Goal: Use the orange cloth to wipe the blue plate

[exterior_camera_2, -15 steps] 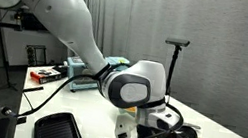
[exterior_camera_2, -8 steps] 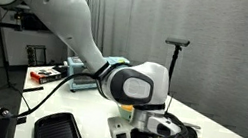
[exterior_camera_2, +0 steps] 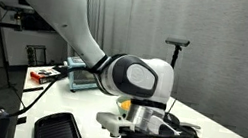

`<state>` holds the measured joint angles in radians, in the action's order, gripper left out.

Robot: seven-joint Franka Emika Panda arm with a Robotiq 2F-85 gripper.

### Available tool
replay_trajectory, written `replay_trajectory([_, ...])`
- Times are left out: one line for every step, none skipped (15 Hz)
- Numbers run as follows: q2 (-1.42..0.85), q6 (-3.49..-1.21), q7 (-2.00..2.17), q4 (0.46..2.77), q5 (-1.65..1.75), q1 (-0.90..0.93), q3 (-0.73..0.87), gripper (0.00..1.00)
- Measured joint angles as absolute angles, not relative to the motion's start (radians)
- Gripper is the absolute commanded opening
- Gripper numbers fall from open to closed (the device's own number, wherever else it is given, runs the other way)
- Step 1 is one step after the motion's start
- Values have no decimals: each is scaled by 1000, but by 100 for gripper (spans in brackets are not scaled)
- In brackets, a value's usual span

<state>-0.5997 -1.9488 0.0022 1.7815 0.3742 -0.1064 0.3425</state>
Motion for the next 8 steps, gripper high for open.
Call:
replay_trajectory([-589, -1948, -27, 1790, 379, -116, 336, 1])
replay_trajectory([-576, -1953, -55, 1801, 379, -130, 326, 1])
replay_trajectory([-565, -1966, -70, 1816, 368, -143, 305, 1])
replay_trajectory([-561, -1984, -72, 1835, 352, -154, 276, 1])
replay_trajectory([-561, -2003, -72, 1852, 331, -158, 250, 1])
replay_trajectory([-561, -2023, -71, 1870, 311, -157, 224, 1])
replay_trajectory([-559, -2044, -70, 1886, 292, -157, 201, 1])
replay_trajectory([-554, -2062, -69, 1901, 274, -156, 182, 1])
